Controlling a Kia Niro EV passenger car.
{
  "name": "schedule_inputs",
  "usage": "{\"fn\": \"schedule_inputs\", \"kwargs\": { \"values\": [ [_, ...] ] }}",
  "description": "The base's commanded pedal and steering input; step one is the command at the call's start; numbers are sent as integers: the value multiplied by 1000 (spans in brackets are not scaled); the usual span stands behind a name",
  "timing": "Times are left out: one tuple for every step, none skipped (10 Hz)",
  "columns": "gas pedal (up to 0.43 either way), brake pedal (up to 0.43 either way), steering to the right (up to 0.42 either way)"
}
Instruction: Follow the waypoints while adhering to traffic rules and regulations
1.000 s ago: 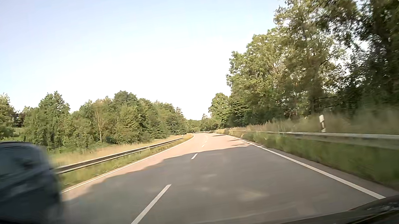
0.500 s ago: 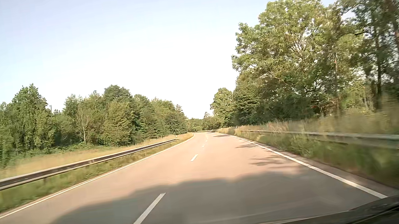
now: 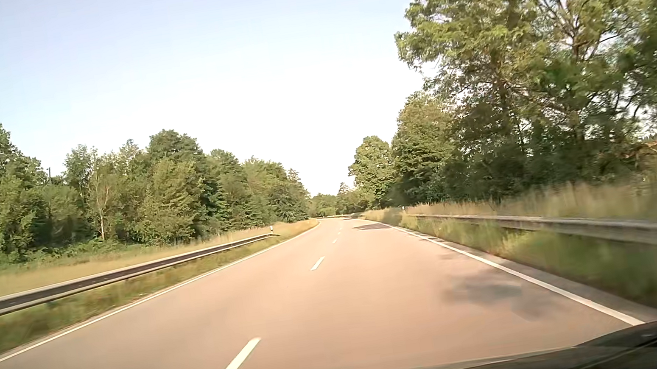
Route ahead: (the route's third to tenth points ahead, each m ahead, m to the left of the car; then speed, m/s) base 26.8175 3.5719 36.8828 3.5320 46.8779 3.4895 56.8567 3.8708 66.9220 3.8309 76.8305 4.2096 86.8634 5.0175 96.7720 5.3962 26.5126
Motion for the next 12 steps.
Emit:
{"fn": "schedule_inputs", "kwargs": {
  "values": [
    [98,0,-5],
    [39,0,-5],
    [0,0,-5],
    [0,0,-5],
    [0,0,-5],
    [0,0,-5],
    [0,0,-4],
    [0,0,-4],
    [0,0,-4],
    [0,0,-5],
    [0,0,-4],
    [0,0,-4]
  ]
}}
